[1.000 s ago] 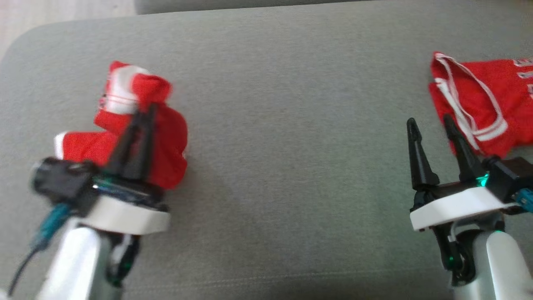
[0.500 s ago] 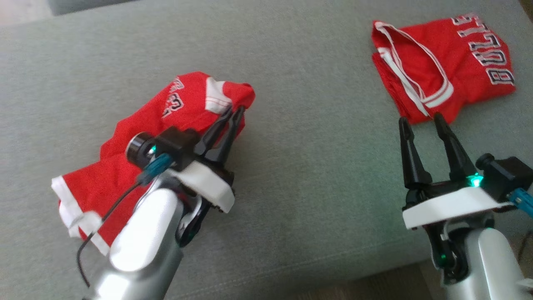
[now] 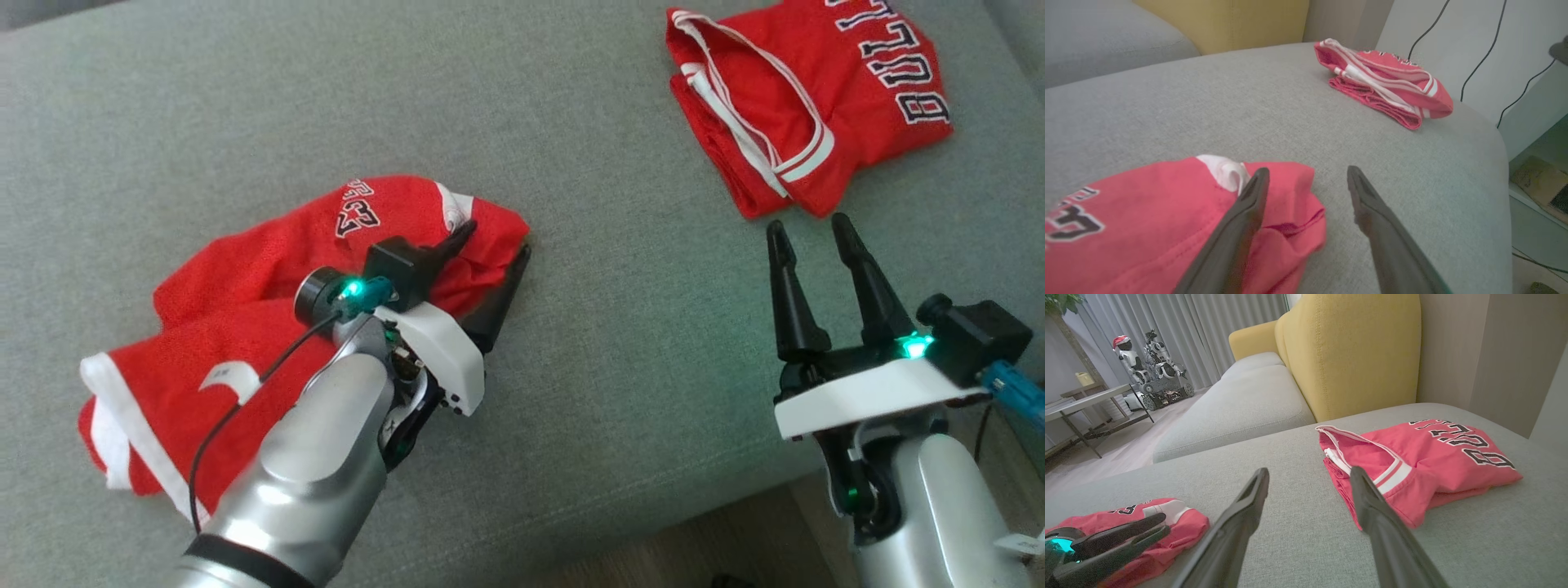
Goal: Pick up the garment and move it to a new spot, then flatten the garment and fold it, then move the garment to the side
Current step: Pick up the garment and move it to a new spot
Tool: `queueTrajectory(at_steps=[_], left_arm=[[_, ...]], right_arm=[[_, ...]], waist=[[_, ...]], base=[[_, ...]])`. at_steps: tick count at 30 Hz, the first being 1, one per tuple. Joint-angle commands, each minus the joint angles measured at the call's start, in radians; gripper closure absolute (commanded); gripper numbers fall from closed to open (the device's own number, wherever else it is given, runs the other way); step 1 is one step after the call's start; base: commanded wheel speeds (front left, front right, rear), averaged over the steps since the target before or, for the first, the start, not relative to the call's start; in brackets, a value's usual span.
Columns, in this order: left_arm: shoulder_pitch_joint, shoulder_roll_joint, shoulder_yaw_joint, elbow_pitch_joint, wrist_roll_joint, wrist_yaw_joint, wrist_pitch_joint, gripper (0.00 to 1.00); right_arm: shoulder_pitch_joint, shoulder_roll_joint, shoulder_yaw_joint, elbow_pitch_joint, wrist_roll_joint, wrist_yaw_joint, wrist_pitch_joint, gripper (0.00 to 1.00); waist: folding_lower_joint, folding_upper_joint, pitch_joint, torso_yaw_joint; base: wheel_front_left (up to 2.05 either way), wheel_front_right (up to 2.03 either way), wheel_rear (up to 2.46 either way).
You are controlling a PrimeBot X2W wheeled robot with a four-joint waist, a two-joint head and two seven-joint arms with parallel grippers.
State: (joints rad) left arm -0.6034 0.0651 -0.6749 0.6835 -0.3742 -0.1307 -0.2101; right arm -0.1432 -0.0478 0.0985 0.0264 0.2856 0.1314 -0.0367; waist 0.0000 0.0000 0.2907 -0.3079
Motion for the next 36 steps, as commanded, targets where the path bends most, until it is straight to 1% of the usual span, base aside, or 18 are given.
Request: queueTrajectory(at_steps=[1,4,8,15,20,25,29,33,36], left_arm=[[-0.048,0.006,0.027,-0.03,-0.005,0.0,-0.024,0.0],[-0.034,0.008,0.044,-0.063,-0.004,0.02,-0.042,0.0],[0.003,0.037,0.093,-0.142,-0.006,0.065,-0.049,0.0],[0.091,0.146,0.192,-0.291,0.012,0.149,-0.051,0.0],[0.16,0.209,0.263,-0.357,-0.008,0.189,-0.051,0.0],[0.234,0.269,0.34,-0.455,-0.024,0.201,-0.052,0.0],[0.303,0.306,0.379,-0.499,-0.041,0.218,-0.052,0.0],[0.37,0.329,0.41,-0.543,-0.069,0.229,-0.05,0.0],[0.421,0.342,0.415,-0.586,-0.08,0.235,-0.04,0.0]], right_arm=[[-0.024,-0.002,0.016,-0.026,0.003,-0.001,-0.014,0.0],[-0.016,-0.002,0.006,-0.022,-0.01,-0.001,-0.011,0.0],[-0.003,-0.002,-0.012,-0.029,-0.03,-0.001,0.003,0.0],[0.016,-0.002,-0.041,-0.059,-0.066,-0.001,0.038,0.0],[0.027,-0.002,-0.058,-0.077,-0.077,-0.001,0.058,0.0],[0.039,-0.002,-0.065,-0.089,-0.085,-0.001,0.071,0.0],[0.049,-0.002,-0.078,-0.092,-0.093,-0.001,0.083,0.0],[0.059,-0.002,-0.081,-0.094,-0.101,-0.001,0.094,0.0],[0.07,-0.002,-0.083,-0.097,-0.104,-0.001,0.1,0.0]], waist=[[0.0,0.0,-0.019,0.007],[0.0,0.0,-0.048,0.028],[0.0,0.0,-0.087,0.076],[0.0,0.0,-0.127,0.161],[0.0,0.0,-0.144,0.205],[0.0,0.0,-0.153,0.241],[0.0,0.0,-0.169,0.265],[0.0,0.0,-0.189,0.279],[0.0,0.0,-0.205,0.285]], base=[[0.0,0.0,0.0],[0.0,0.0,0.0],[0.0,0.0,0.0],[0.0,0.0,0.0],[0.0,0.0,0.0],[0.0,0.0,0.0],[0.0,0.0,0.0],[0.0,0.0,0.0],[0.0,0.0,0.0]])
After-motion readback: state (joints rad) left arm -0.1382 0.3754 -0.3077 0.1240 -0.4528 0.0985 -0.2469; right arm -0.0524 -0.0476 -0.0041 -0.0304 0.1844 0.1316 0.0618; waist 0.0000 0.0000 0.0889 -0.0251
